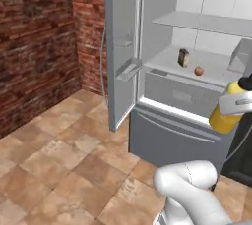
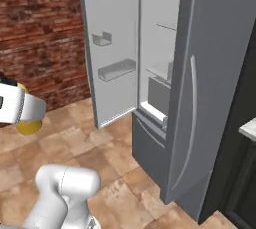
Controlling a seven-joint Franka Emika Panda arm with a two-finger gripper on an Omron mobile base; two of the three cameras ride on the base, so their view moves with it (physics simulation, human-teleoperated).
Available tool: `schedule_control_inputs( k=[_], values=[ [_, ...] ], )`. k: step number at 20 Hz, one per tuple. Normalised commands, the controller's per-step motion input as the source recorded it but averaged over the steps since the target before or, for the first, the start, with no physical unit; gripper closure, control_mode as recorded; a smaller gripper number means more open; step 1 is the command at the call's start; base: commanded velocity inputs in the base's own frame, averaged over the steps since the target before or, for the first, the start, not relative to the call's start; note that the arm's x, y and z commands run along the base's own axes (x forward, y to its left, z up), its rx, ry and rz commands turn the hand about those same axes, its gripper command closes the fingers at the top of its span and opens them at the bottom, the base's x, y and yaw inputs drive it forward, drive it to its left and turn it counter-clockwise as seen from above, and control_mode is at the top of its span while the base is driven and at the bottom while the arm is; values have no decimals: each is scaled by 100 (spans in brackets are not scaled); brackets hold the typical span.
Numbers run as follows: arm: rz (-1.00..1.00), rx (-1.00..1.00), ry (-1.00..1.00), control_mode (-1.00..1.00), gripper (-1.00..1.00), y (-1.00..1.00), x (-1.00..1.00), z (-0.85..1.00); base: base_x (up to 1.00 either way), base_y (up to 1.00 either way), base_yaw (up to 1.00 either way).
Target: Place the mustard and mustard from the counter to the top shelf of the fridge. If the existing items in the fridge are on the top shelf, move them to other shelves.
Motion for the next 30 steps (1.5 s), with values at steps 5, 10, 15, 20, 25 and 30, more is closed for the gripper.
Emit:
schedule_control_inputs(
  k=[5,10,15,20,25,30],
  values=[
    [0,0,0,100,100,0,0,0,89,86,-68],
    [0,0,0,100,100,0,0,0,84,82,-70],
    [0,0,0,100,100,0,0,0,78,42,-71],
    [0,0,0,100,100,0,0,0,59,25,-65],
    [0,0,0,100,100,0,0,0,26,-2,-17],
    [0,0,0,100,100,0,0,0,40,6,-5]
  ],
)
